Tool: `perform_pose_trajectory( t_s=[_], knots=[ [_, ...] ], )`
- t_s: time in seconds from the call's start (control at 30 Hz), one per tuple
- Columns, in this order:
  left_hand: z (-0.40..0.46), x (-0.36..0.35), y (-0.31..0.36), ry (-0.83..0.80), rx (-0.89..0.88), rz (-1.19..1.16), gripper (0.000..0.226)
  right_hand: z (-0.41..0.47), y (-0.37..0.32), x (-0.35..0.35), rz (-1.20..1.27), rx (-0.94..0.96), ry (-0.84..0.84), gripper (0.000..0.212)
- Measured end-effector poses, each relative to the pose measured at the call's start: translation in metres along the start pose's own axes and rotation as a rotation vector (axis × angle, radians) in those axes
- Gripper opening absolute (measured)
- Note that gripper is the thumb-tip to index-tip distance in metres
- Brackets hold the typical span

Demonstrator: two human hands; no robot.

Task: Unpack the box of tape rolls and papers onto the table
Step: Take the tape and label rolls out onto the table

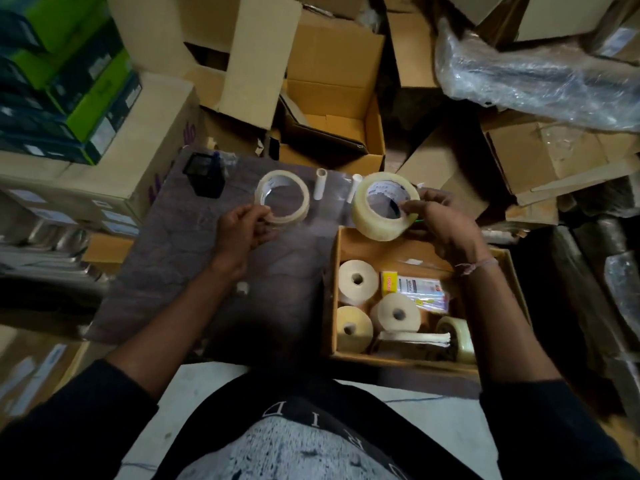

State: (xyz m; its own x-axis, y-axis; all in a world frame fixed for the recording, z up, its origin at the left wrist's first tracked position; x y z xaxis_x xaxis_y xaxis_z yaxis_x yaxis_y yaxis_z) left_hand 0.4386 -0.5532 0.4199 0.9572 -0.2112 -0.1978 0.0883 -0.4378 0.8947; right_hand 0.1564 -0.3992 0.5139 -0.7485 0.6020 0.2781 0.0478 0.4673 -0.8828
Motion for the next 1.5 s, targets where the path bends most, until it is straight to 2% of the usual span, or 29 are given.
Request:
perform_pose_trajectory(
  t_s=[0.07, 0.2, 0.33, 0.47, 0.57, 0.63, 0.73, 0.83, 0.97, 1.03, 1.1, 1.17, 1.2, 1.33, 1.5],
  knots=[
    [0.016, 0.029, -0.013, 0.115, 0.084, 0.057, 0.01, 0.006, -0.011, -0.032, -0.043, 0.043, -0.047, 0.017],
    [0.045, 0.09, -0.039, 0.21, 0.189, 0.267, 0.024, 0.019, -0.036, -0.104, -0.209, 0.142, -0.187, 0.016],
    [0.062, 0.143, -0.048, 0.285, 0.178, 0.646, 0.06, 0.05, -0.032, -0.184, -0.52, 0.16, -0.278, 0.022],
    [0.08, 0.18, -0.054, 0.316, 0.166, 0.874, 0.047, 0.074, 0.003, -0.255, -0.731, 0.076, -0.342, 0.037],
    [0.104, 0.215, -0.076, 0.277, 0.189, 1.016, 0.057, 0.086, 0.03, -0.298, -0.743, 0.015, -0.396, 0.041],
    [0.112, 0.228, -0.086, 0.222, 0.206, 1.096, 0.051, 0.095, 0.044, -0.322, -0.688, -0.033, -0.402, 0.042],
    [0.095, 0.231, -0.072, 0.195, 0.193, 1.118, 0.035, 0.104, 0.058, -0.36, -0.665, -0.022, -0.376, 0.045],
    [0.093, 0.242, -0.07, 0.208, 0.183, 1.08, 0.027, 0.112, 0.065, -0.394, -0.675, 0.068, -0.297, 0.058],
    [0.101, 0.259, -0.075, 0.204, 0.174, 1.051, 0.021, 0.113, 0.078, -0.431, -0.809, 0.159, -0.359, 0.054],
    [0.099, 0.258, -0.071, 0.208, 0.159, 1.05, 0.019, 0.126, 0.093, -0.443, -0.778, 0.126, -0.403, 0.054],
    [0.098, 0.255, -0.066, 0.221, 0.14, 1.052, 0.017, 0.128, 0.097, -0.447, -0.651, 0.039, -0.424, 0.046],
    [0.1, 0.255, -0.066, 0.239, 0.138, 1.025, 0.016, 0.118, 0.086, -0.448, -0.603, 0.032, -0.45, 0.023],
    [0.101, 0.256, -0.067, 0.242, 0.141, 1.004, 0.016, 0.112, 0.081, -0.448, -0.603, 0.043, -0.466, 0.019],
    [0.108, 0.255, -0.067, 0.249, 0.109, 0.929, 0.015, 0.114, 0.084, -0.451, -0.48, 0.043, -0.532, 0.021],
    [0.112, 0.258, -0.064, 0.254, 0.076, 0.913, 0.017, 0.132, 0.099, -0.452, -0.564, 0.103, -0.587, 0.013]
  ],
)
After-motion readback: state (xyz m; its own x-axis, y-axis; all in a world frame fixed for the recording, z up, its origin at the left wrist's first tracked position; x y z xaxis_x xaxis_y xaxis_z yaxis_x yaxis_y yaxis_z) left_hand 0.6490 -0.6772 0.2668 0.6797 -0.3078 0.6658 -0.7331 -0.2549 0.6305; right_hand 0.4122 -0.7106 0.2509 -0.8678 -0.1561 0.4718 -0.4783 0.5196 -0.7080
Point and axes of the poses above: each hand's wrist, its own z-axis towards the middle knuckle, its own x-axis out of the back of the hand, y = z × x, the point moved 4 cm from there along z, towards the middle knuckle, and after that the axes turned 3 degrees about x, right-handed, at the moved point
